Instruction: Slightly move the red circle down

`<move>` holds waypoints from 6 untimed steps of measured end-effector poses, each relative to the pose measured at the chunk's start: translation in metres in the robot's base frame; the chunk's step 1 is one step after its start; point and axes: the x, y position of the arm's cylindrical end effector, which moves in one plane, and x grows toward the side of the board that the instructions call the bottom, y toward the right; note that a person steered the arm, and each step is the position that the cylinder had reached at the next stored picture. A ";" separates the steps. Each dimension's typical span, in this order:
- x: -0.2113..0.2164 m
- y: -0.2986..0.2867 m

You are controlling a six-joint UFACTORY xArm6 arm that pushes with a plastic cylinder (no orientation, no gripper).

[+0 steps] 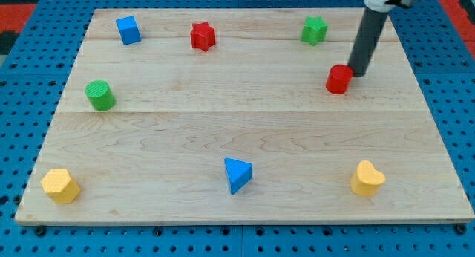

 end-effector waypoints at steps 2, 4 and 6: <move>-0.033 -0.004; 0.002 -0.050; -0.043 -0.011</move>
